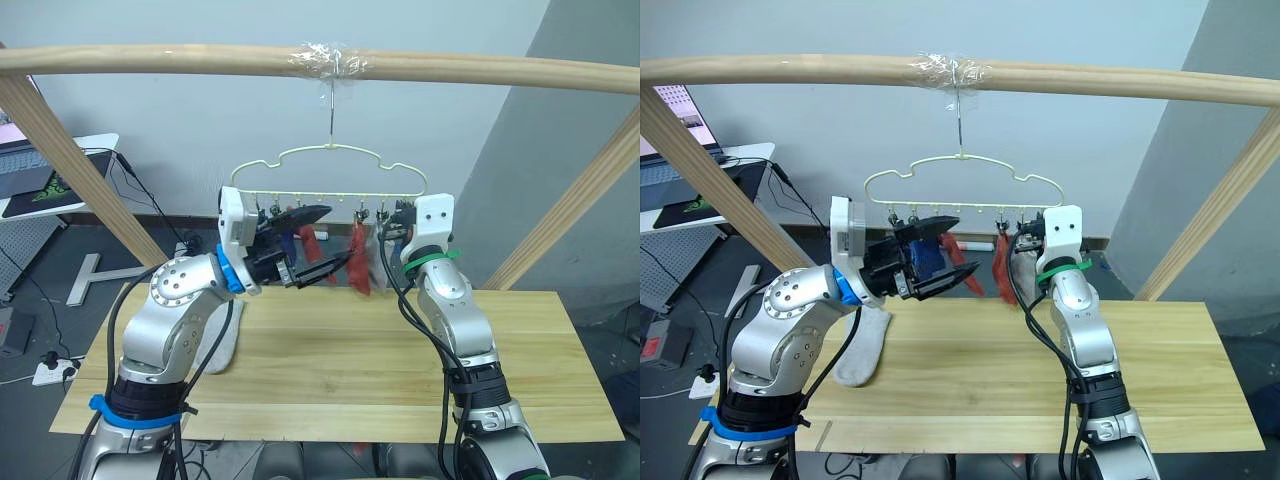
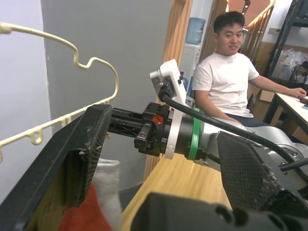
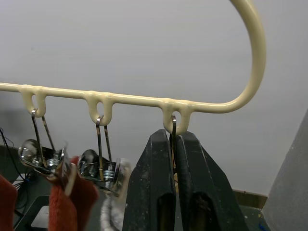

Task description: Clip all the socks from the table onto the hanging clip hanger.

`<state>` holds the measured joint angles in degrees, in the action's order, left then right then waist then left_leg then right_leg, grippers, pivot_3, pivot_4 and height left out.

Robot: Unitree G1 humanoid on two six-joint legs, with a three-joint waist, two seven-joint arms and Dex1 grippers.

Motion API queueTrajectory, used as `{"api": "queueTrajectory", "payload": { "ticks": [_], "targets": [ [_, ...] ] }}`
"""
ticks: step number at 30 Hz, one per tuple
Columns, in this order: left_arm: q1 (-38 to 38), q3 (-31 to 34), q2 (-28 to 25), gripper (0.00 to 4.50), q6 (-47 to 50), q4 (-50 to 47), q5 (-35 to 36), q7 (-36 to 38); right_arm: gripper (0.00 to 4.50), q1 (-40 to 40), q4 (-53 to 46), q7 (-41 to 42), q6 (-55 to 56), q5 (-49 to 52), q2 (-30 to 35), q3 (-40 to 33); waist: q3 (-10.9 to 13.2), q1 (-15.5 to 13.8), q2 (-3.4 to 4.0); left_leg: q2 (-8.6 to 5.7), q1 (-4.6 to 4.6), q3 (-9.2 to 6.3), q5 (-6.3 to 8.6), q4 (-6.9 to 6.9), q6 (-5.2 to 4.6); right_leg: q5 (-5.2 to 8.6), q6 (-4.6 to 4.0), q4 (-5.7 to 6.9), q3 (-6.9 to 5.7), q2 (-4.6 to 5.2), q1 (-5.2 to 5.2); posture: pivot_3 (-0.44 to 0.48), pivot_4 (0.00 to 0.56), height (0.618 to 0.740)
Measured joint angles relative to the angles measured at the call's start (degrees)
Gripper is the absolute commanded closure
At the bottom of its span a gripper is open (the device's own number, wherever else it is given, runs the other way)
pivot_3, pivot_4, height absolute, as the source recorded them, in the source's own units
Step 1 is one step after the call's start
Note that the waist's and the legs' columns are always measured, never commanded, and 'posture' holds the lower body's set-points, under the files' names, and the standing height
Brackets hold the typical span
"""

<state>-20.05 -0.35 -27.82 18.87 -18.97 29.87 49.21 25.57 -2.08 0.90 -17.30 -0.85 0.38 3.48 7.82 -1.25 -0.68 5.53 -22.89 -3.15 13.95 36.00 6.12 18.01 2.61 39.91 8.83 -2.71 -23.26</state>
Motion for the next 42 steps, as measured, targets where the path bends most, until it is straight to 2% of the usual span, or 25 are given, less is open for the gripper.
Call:
{"api": "queueTrajectory", "payload": {
  "ticks": [4,5,7,8,11,14,18,23,26,34,40,42],
  "targets": [
    [4.0,-0.6,-0.1,0.52,2.6,1.9,-3.9,-5.0,4.49,-0.3,-1.9,2.7,-3.0,0.6,2.9,-0.3,0.0,0.0,0.02,0.0,0.01,0.0,0.0,0.0,0.0,0.0,0.0,0.0,0.01,0.0,-0.01,0.146,0.144,0.74],
    [5.9,-0.3,-0.1,0.35,2.7,2.7,-4.8,-6.3,4.5,-0.4,-3.2,4.2,-4.6,1.5,4.0,-0.3,0.0,0.1,0.05,0.0,0.03,0.02,0.0,-0.02,0.0,0.01,-0.01,0.0,0.04,0.0,-0.01,0.146,0.144,0.74],
    [11.0,0.0,-1.1,0.01,2.8,7.2,-7.9,-8.9,4.5,-0.7,-6.8,7.8,-9.5,3.9,7.2,-0.6,0.1,0.2,0.08,0.01,0.07,0.04,0.01,-0.05,-0.02,0.06,-0.09,0.0,0.04,0.0,-0.01,0.137,0.148,0.74],
    [14.0,-0.1,-2.7,0.01,2.8,11.7,-10.4,-9.7,4.5,-0.9,-9.2,9.5,-12.6,5.2,8.6,-1.3,0.1,0.2,0.1,0.05,0.08,0.01,0.01,-0.09,-0.02,0.09,-0.15,0.01,0.0,-0.04,-0.05,0.137,0.148,0.74],
    [16.2,-0.5,-5.3,0.01,-1.4,21.6,-16.1,-10.2,4.5,-1.4,-13.0,12.1,-18.3,7.1,11.3,-2.1,0.2,-0.1,0.09,0.07,0.04,-0.03,0.01,-0.11,-0.01,0.14,-0.2,0.02,-0.06,-0.05,-0.08,0.122,0.159,0.74],
    [14.1,0.8,-5.5,0.01,-4.0,30.3,-19.2,-13.8,4.5,-1.9,-16.5,13.8,-22.8,8.8,12.0,-1.2,0.6,-0.4,0.1,0.05,-0.01,0.03,0.0,-0.04,0.0,0.2,-0.1,-0.01,-0.04,-0.01,-0.06,0.123,0.159,0.74],
    [10.0,3.7,-3.8,0.01,-6.3,38.9,-19.8,-16.9,4.5,-2.5,-19.2,14.0,-25.7,9.1,12.3,-0.7,0.9,-0.2,-0.01,0.05,-0.01,0.06,0.0,-0.02,0.01,0.18,-0.11,-0.01,-0.02,-0.02,-0.06,0.124,0.168,0.74],
    [4.5,3.4,-0.4,0.01,-9.3,48.8,-21.4,-18.6,4.5,-2.6,-20.2,13.7,-27.2,9.2,11.7,-0.1,1.0,-0.2,-0.09,0.06,-0.01,0.0,0.0,-0.09,0.0,0.16,-0.16,0.0,-0.09,-0.03,-0.08,0.12,0.169,0.74],
    [1.4,3.4,-0.2,0.01,-10.3,54.8,-23.6,-21.1,4.5,-2.6,-20.9,13.5,-28.0,9.2,11.5,0.0,1.0,-0.2,-0.18,0.04,-0.03,0.0,0.01,-0.09,0.0,0.16,-0.16,-0.03,-0.05,-0.04,-0.08,0.114,0.172,0.74],
    [-0.4,4.9,-0.1,0.01,-10.0,59.9,-24.4,-24.4,4.5,-2.6,-22.6,13.1,-29.6,9.2,12.4,-0.5,1.2,-0.1,-0.23,0.06,-0.02,0.0,0.01,-0.14,0.0,0.16,-0.16,-0.02,-0.07,-0.03,-0.08,0.103,0.172,0.74],
    [-2.7,8.8,0.7,0.01,-1.6,60.4,-20.8,-24.3,4.5,-2.6,-22.6,13.1,-29.6,9.1,12.6,-0.6,1.2,0.0,-0.23,0.05,0.02,0.0,0.01,-0.12,0.0,0.17,-0.14,0.0,-0.07,-0.04,-0.05,0.103,0.172,0.74],
    [-3.3,10.3,1.1,0.4,0.8,60.2,-19.3,-24.4,4.5,-2.6,-22.6,13.0,-29.6,9.2,12.6,-0.6,1.1,0.0,-0.2,0.05,0.05,0.0,0.01,-0.12,0.0,0.17,-0.14,0.01,-0.06,-0.03,-0.03,0.1,0.166,0.74]
  ]
}}
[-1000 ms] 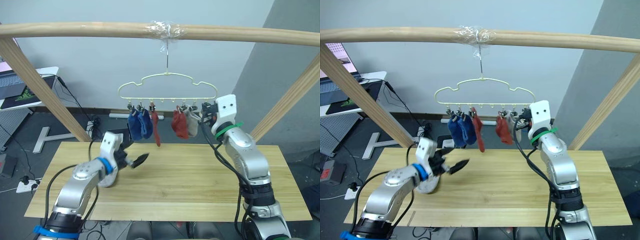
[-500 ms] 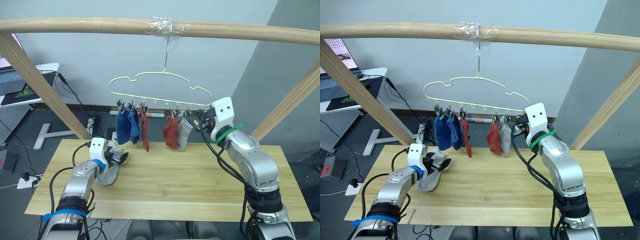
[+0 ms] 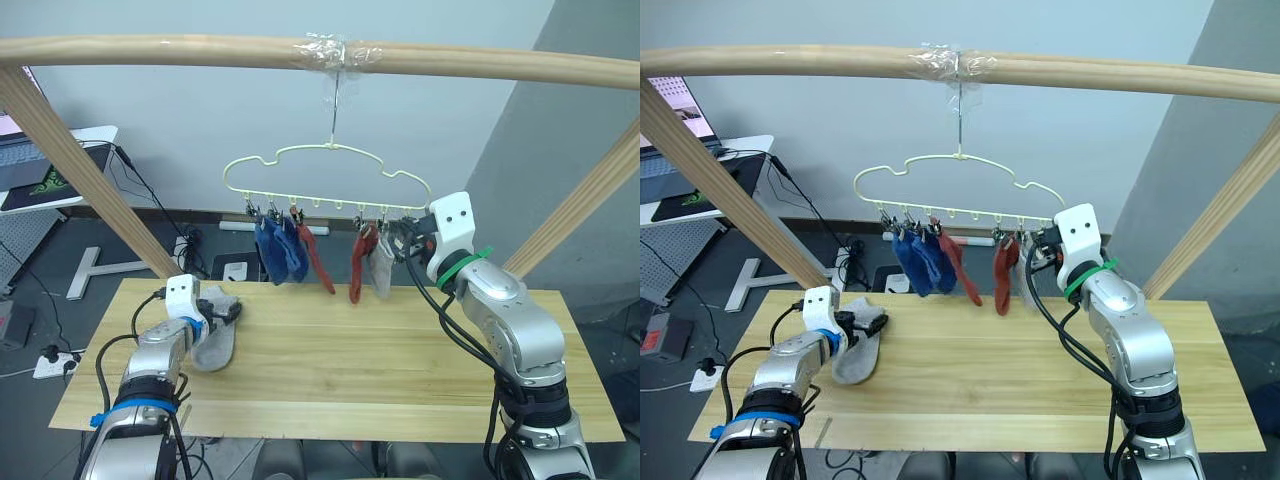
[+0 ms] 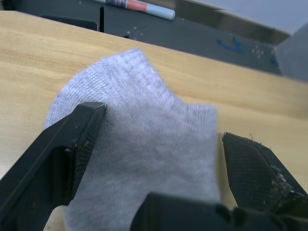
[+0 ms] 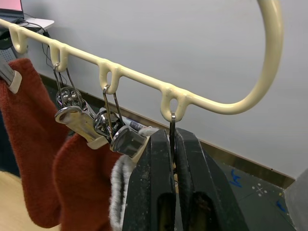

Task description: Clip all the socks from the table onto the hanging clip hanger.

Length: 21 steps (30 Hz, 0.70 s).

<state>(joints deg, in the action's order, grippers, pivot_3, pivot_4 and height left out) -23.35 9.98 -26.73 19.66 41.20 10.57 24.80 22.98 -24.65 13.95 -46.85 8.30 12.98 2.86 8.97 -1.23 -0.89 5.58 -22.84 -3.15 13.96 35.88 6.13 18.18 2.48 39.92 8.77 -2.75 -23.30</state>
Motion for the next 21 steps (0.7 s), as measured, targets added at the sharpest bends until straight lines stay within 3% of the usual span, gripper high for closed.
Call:
{"api": "queueTrajectory", "payload": {
  "ticks": [8,14,16,21],
  "targets": [
    [1.8,1.3,0.0,2.65,1.5,-1.7,0.7,2.8,4.5,0.1,0.1,0.2,0.1,0.0,0.5,-1.0,0.0,-0.1,0.03,-0.02,0.0,0.0,0.0,0.0,0.01,0.0,0.0,-0.01,0.0,0.02,0.01,0.098,0.155,0.74],
    [6.4,-3.2,2.2,4.35,1.4,-10.0,-0.2,6.7,4.5,0.8,1.3,0.8,0.4,0.2,1.2,-2.1,0.0,-0.2,0.04,-0.04,-0.02,0.02,-0.01,0.04,0.02,0.0,0.0,-0.02,0.0,0.05,0.04,0.097,0.146,0.74],
    [7.8,-4.8,3.7,4.44,1.5,-13.1,0.4,8.6,4.5,0.9,1.4,0.8,0.1,0.9,1.1,-2.8,0.0,-0.2,0.03,-0.03,-0.03,0.02,-0.01,0.05,0.02,-0.01,0.0,-0.02,-0.01,0.06,0.04,0.097,0.146,0.74],
    [16.0,-14.7,4.4,4.44,4.9,-35.7,6.6,22.4,4.5,3.5,1.4,1.1,-5.2,5.5,1.9,-9.0,0.0,-0.3,-0.03,-0.01,-0.13,0.03,-0.01,0.04,0.03,-0.01,-0.01,-0.06,-0.02,0.08,0.01,0.098,0.142,0.74]
  ]
}}
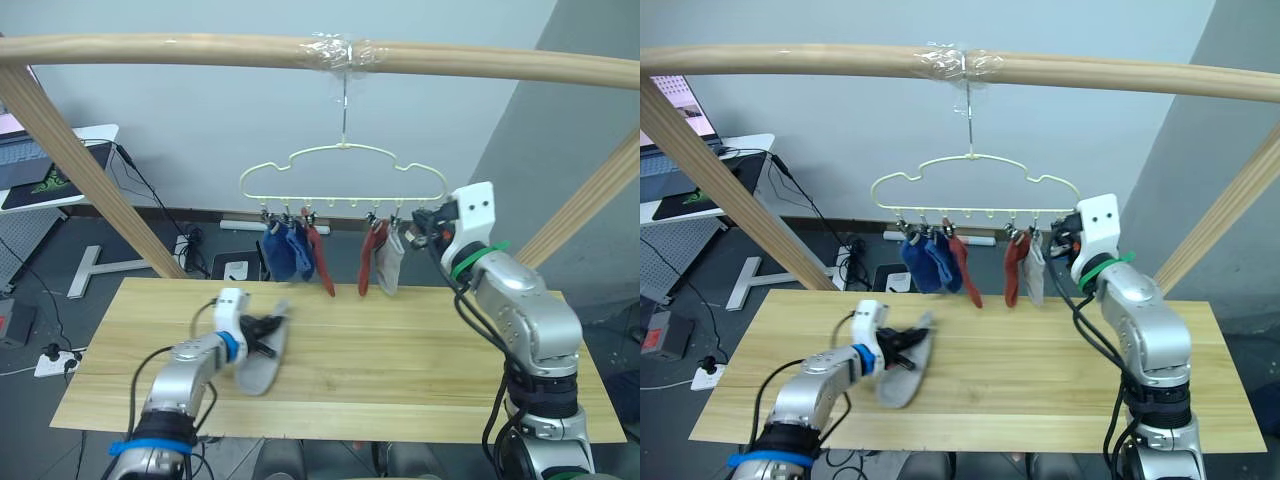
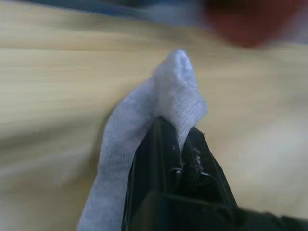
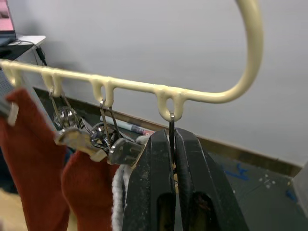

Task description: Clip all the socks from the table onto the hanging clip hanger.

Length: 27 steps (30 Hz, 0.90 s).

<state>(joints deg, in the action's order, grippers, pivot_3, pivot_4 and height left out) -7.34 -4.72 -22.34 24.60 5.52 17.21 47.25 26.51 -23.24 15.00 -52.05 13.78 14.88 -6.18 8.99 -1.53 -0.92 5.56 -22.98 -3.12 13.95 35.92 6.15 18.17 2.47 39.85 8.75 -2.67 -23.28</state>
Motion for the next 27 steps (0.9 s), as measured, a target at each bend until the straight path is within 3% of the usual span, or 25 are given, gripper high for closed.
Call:
{"api": "queueTrajectory", "payload": {
  "ticks": [3,7,12,20,27],
  "targets": [
    [-0.4,-3.3,-0.2,4.44,-2.4,-6.7,0.0,3.0,4.5,2.7,-0.1,0.0,-6.0,3.5,0.0,-3.2,0.0,0.3,0.02,0.02,0.07,0.0,0.0,0.0,-0.01,0.0,0.0,0.05,0.03,-0.03,0.0,0.086,0.132,0.74],
    [-6.5,-8.0,5.4,4.44,-11.1,-12.5,-2.5,3.0,4.5,14.1,0.7,-3.9,-28.1,8.8,-7.9,-19.3,0.0,0.1,0.02,-0.06,0.02,0.0,-0.01,0.14,-0.01,-0.08,0.08,0.01,0.04,0.0,0.06,0.075,0.13,0.74],
    [-12.5,-11.2,9.4,4.44,-18.3,-11.5,-7.7,-0.8,4.5,18.8,1.1,-7.5,-39.3,11.2,-13.8,-29.8,0.0,0.2,0.01,-0.06,0.05,-0.01,0.01,0.05,-0.04,-0.08,0.08,-0.03,0.07,-0.01,0.03,0.067,0.133,0.74],
    [-18.4,-13.9,11.3,4.44,-27.2,0.0,-17.3,-6.1,4.5,18.9,3.8,-13.3,-40.0,21.4,-11.6,-31.7,0.0,0.3,0.02,-0.08,-0.02,0.0,0.03,0.02,-0.06,-0.08,0.08,-0.11,0.07,0.0,0.03,0.056,0.137,0.74],
    [-21.5,-14.3,14.9,4.44,-31.4,5.7,-21.3,-11.6,4.5,18.8,6.2,-21.7,-40.0,32.8,-9.9,-32.5,0.0,0.4,0.01,-0.08,-0.03,0.0,0.03,0.03,-0.07,-0.08,0.08,-0.1,0.08,0.0,0.03,0.049,0.142,0.74]
  ]
}}
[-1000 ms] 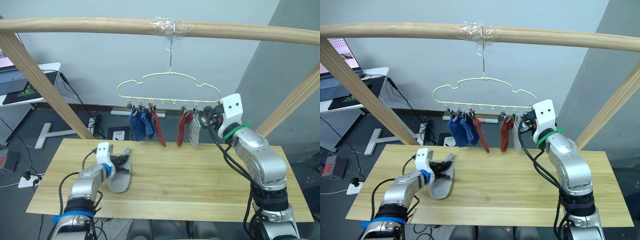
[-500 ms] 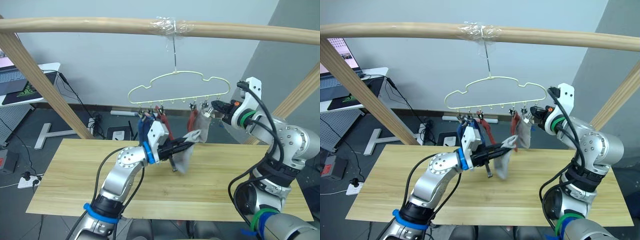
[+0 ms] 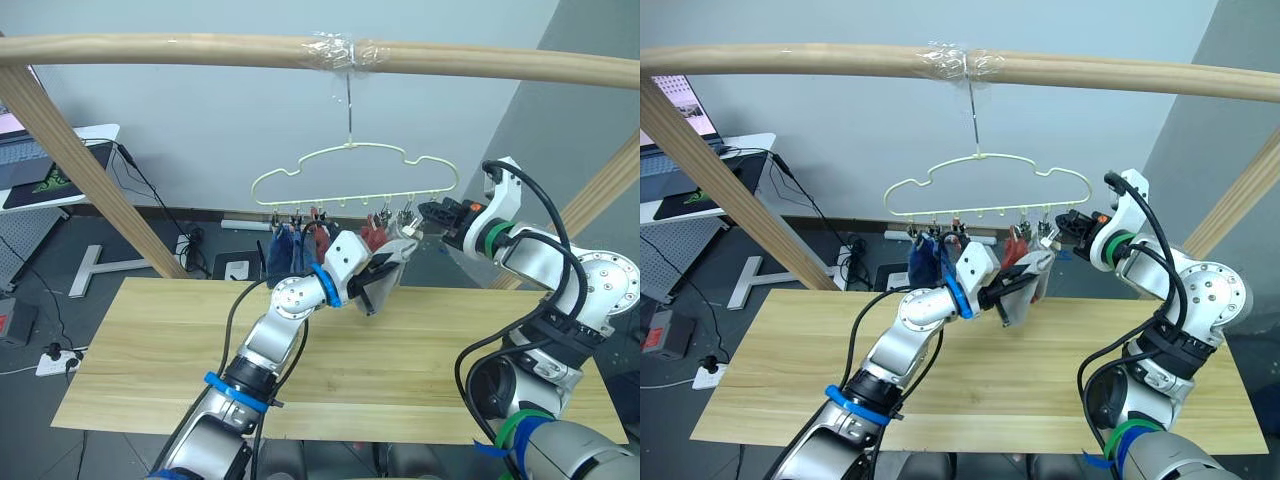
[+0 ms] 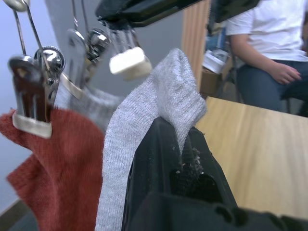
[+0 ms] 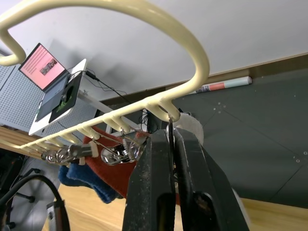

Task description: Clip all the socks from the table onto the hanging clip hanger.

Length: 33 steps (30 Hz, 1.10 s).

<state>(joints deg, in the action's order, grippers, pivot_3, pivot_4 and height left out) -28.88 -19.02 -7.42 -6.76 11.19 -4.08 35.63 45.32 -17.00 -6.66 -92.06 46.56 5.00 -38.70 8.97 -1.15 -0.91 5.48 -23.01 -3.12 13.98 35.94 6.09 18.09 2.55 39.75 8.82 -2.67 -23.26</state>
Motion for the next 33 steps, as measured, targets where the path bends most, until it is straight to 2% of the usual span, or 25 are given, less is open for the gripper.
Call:
{"api": "queueTrajectory", "payload": {
  "ticks": [10,13,19,23,25,29,33],
  "targets": [
    [-1.8,0.0,1.1,4.44,-2.3,3.5,-1.9,-2.5,4.5,-0.2,3.3,-13.6,0.0,15.1,0.7,-1.4,0.0,0.4,0.0,0.0,0.0,0.0,0.0,0.0,0.0,0.0,0.0,0.02,-0.01,0.0,0.0,0.044,0.144,0.74],
    [-2.6,0.0,1.5,4.5,-2.3,4.1,-1.9,-2.5,3.76,-0.2,4.2,-16.4,0.0,17.9,0.7,-2.1,0.0,0.4,0.0,0.0,0.0,-0.01,0.0,0.0,-0.01,0.0,0.01,0.02,-0.01,0.0,0.0,0.046,0.145,0.74],
    [-2.8,0.0,1.8,4.5,-1.9,3.8,-1.4,-2.1,1.6,-0.1,6.7,-21.1,0.0,23.0,1.5,-3.7,0.0,1.4,0.05,0.0,0.0,-0.01,0.0,-0.03,-0.01,0.0,0.01,0.03,-0.01,0.0,0.0,0.046,0.142,0.74],
    [-1.3,0.2,2.8,4.5,4.8,-1.5,3.5,1.2,0.18,0.0,6.7,-19.2,0.1,24.3,6.8,-2.0,0.0,1.4,0.08,0.0,-0.03,-0.01,0.0,-0.02,-0.01,0.01,0.02,0.0,-0.01,0.0,0.0,0.045,0.137,0.74],
    [-1.1,0.4,4.0,4.5,9.2,-3.1,6.3,1.9,0.05,-1.3,4.9,-16.3,1.3,23.8,10.2,1.1,0.0,1.5,0.09,0.0,-0.02,-0.02,0.0,-0.03,-0.01,0.02,0.03,0.0,-0.03,0.0,0.0,0.043,0.135,0.74],
    [-1.0,1.5,9.1,4.5,19.9,-5.1,12.5,1.6,0.05,-8.3,-4.1,-5.3,8.9,16.2,21.4,14.0,0.0,1.6,0.08,-0.01,-0.07,-0.01,0.01,0.0,-0.01,0.04,0.08,-0.09,-0.02,0.0,0.01,0.034,0.132,0.74],
    [-1.1,2.2,10.1,3.42,25.5,-4.4,15.6,1.6,0.0,-13.6,-8.0,3.0,19.1,9.0,25.7,20.2,0.0,2.6,0.08,-0.01,-0.02,-0.03,0.01,-0.01,-0.02,0.04,0.08,-0.05,-0.04,0.0,0.03,0.031,0.129,0.74]
  ]
}}
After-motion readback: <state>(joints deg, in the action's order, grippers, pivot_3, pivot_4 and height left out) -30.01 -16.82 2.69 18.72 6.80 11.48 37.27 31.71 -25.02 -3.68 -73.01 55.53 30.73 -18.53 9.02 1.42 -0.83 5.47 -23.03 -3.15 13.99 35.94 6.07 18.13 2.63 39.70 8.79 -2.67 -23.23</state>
